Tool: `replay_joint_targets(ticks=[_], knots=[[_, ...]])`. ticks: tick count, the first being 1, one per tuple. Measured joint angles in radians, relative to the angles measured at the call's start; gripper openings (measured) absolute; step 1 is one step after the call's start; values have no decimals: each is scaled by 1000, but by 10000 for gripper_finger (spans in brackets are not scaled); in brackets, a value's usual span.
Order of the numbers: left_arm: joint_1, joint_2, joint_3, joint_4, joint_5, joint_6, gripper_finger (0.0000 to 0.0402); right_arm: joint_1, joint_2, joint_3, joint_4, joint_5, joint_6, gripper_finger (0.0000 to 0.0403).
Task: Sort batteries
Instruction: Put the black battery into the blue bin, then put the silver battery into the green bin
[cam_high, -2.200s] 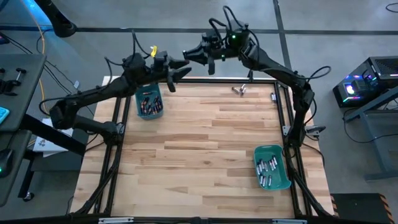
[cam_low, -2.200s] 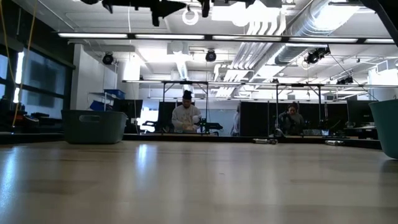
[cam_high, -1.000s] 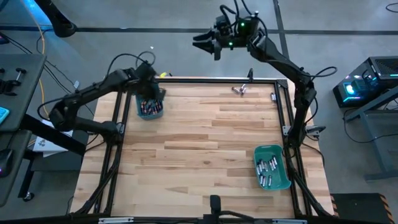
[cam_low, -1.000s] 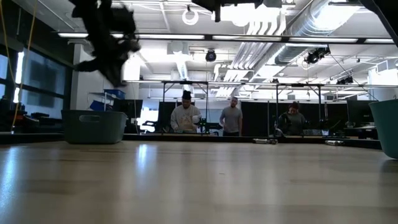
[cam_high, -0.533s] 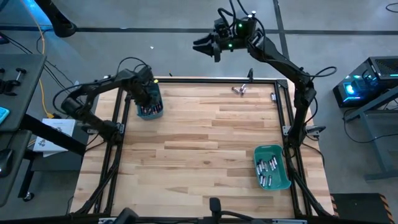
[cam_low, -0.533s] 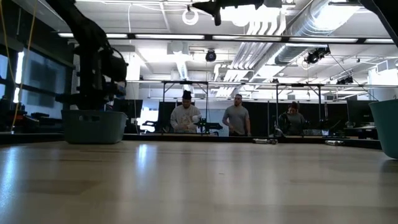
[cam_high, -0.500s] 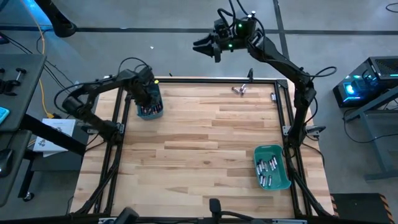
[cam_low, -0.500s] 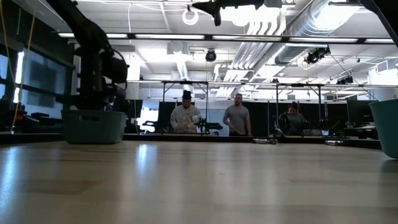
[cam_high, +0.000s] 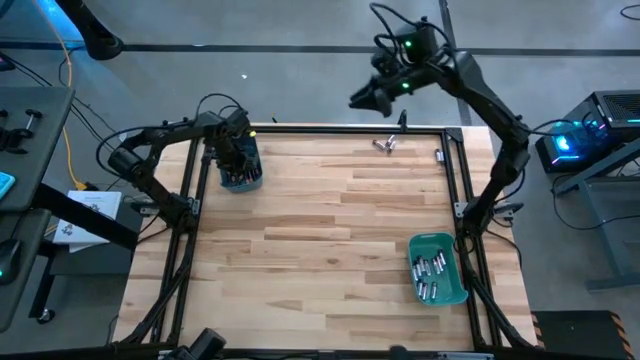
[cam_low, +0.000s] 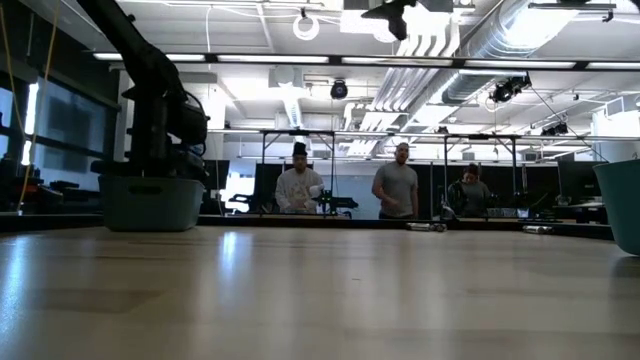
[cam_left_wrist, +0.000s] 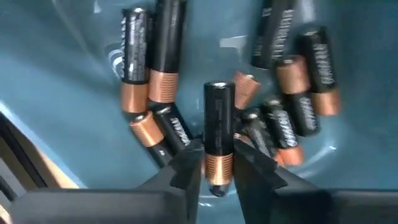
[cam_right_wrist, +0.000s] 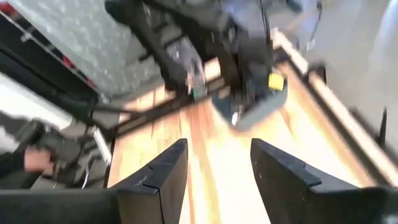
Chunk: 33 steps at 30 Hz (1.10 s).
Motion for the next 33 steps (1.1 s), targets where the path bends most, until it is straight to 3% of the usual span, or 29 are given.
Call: replay_joint_targets(ticks=[5, 10, 13, 18, 25, 29, 33], knots=[[21, -68, 1, -28, 74, 13, 126, -5, -37, 0, -281, 15, -83, 169], [31, -154, 57, -90, 121, 16, 156, 23, -38, 0, -586, 120, -170, 169], [28, -221, 112, -103, 124, 23, 159, 69, -58, -47, -575, 156, -153, 169], [-13, -352, 180, 40, 120, 51, 155, 177, -144, -174, -596, 85, -174, 169], [-104, -476, 185, 508, 113, 148, 152, 358, -276, -489, -518, 118, 133, 169], [-147, -481, 186, 703, 114, 180, 151, 441, -342, -694, -497, 304, 392, 169], [-190, -481, 186, 789, 113, 181, 151, 461, -417, -905, -388, 431, 691, 171]])
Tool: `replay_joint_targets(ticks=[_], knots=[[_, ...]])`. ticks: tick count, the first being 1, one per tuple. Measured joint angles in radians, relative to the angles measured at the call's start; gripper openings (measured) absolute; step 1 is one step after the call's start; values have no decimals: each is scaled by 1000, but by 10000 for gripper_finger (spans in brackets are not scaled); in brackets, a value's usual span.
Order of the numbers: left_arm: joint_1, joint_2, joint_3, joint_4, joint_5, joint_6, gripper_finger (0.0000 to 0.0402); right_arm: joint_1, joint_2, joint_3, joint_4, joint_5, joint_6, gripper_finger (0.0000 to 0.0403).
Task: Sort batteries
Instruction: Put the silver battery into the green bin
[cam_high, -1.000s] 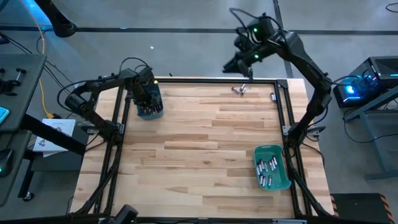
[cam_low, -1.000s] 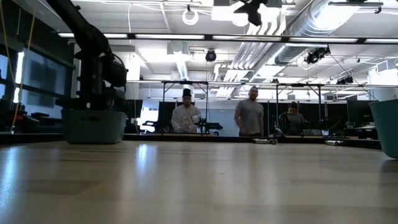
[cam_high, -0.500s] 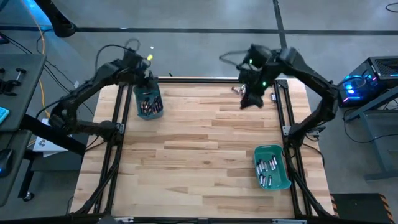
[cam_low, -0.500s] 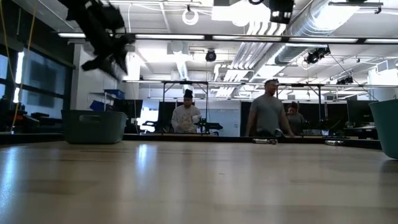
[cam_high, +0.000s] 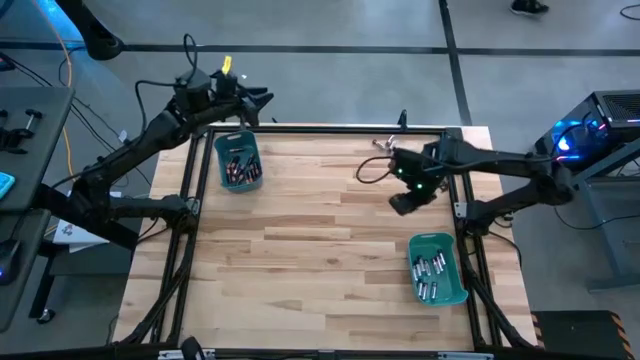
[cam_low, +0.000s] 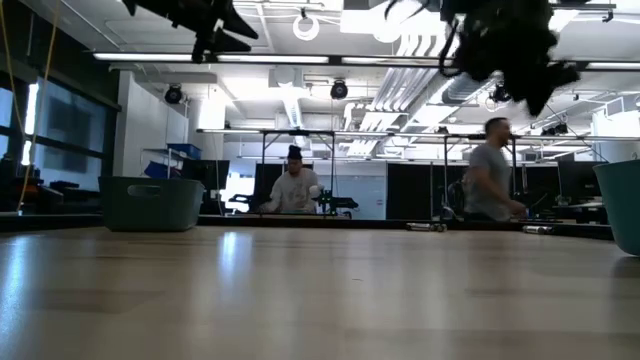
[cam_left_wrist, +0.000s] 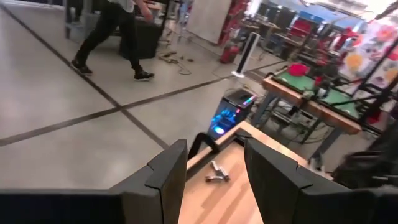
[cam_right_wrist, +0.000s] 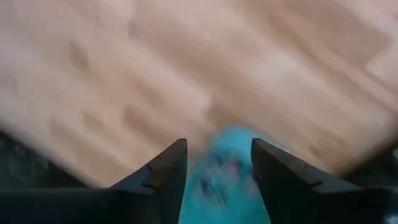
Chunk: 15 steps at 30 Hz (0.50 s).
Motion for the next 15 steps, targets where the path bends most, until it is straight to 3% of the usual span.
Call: replay_joint_targets(ticks=[4, 8, 11, 15], knots=[[-38, 0, 0, -8, 1, -1, 151, -63, -19, -192, 360, 55, 146, 189], [-69, 1, -1, -50, 43, -18, 151, -189, 58, -316, 731, 96, 182, 223], [-90, 1, -2, -78, 86, -25, 151, -285, 157, -322, 861, 228, 179, 236], [-111, 1, -2, -107, 102, -25, 151, -388, 304, -249, 873, 422, 167, 238]])
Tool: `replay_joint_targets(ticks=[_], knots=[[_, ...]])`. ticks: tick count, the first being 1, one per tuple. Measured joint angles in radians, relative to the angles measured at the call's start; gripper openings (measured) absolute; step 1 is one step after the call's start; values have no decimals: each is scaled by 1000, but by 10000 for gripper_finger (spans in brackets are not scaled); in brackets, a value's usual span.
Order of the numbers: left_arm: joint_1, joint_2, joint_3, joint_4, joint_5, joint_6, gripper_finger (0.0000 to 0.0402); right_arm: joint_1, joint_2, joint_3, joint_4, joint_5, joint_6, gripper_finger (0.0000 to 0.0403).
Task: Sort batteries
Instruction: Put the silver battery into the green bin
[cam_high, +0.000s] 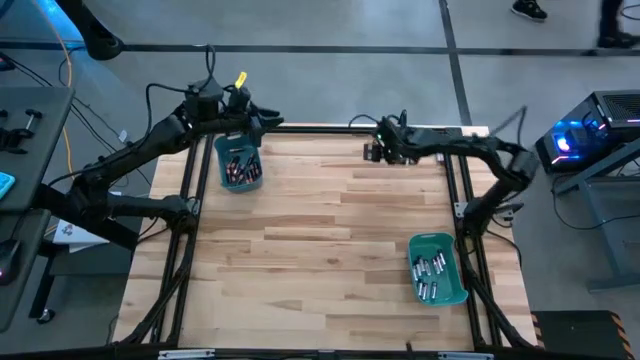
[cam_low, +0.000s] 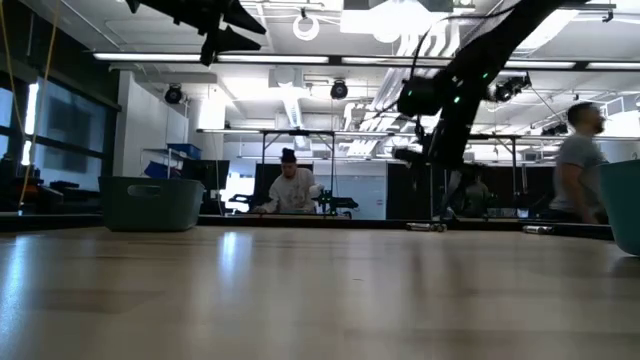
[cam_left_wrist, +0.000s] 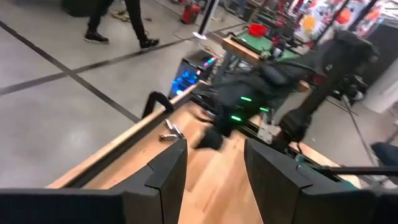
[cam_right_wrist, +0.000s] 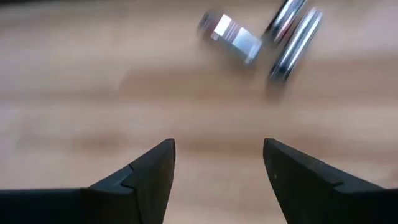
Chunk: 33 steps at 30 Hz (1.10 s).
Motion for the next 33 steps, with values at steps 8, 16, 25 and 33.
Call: replay_joint_targets(ticks=[8, 16, 25, 33], knots=[[-12, 0, 0, -10, 14, -2, 151, -130, 229, 172, -29, 75, -23, 238], [-18, 0, 0, -37, 30, -2, 151, -155, 313, 255, -125, 172, -13, 238], [-17, -1, 0, -50, 30, 42, 151, -155, 358, 257, -119, 109, -29, 208], [-17, -1, 0, -51, 30, 52, 151, -152, 361, 254, -129, 135, -127, 121]])
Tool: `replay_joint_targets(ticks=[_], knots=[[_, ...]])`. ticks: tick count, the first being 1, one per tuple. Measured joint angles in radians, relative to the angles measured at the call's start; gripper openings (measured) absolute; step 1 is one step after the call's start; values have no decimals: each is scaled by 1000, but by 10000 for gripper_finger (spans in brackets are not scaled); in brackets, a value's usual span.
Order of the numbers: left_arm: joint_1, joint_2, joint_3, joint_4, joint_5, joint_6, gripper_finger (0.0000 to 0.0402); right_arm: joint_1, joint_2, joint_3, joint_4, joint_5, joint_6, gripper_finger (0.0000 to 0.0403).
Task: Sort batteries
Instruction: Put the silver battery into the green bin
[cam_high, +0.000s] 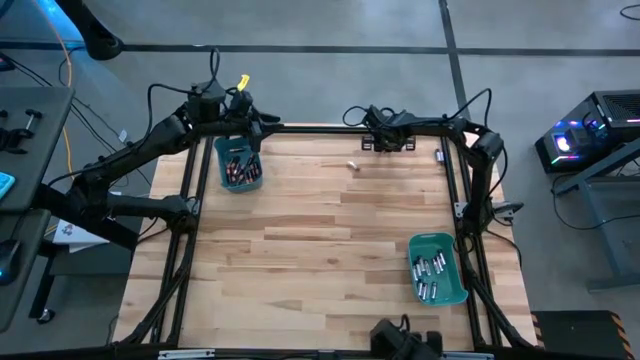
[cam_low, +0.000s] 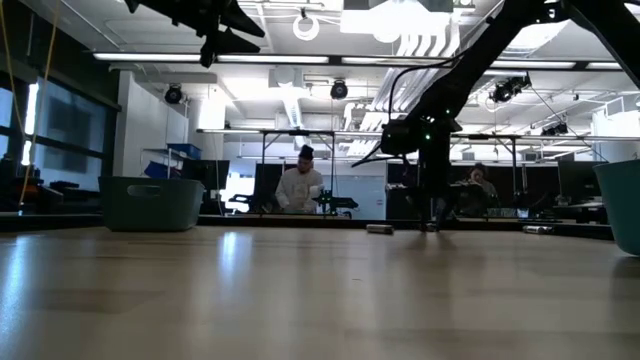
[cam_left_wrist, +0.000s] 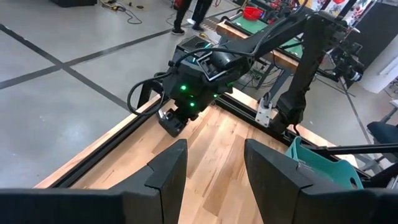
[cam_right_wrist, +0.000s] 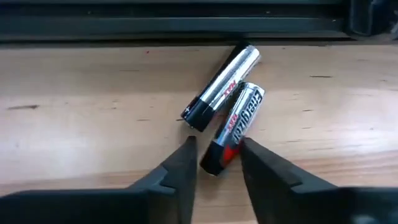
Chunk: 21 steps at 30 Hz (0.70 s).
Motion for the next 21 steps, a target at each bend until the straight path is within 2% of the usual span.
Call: replay_joint_targets(ticks=[7, 12, 16, 19, 21], knots=[[0, 0, 0, -2, 0, -2, 151, -33, -1, 0, -19, -20, -74, 24], [0, -5, 0, -28, -1, -25, 151, -12, -24, -3, -85, 1, -141, 22], [0, -9, 0, -105, -2, 6, 151, 80, -119, -12, -214, -5, -243, 22], [-7, 0, 0, -195, -3, 113, 151, 172, -235, -7, -278, -15, -288, 22], [-26, 15, 0, -274, 5, 243, 151, 236, -312, -8, -281, -39, -310, 22]])
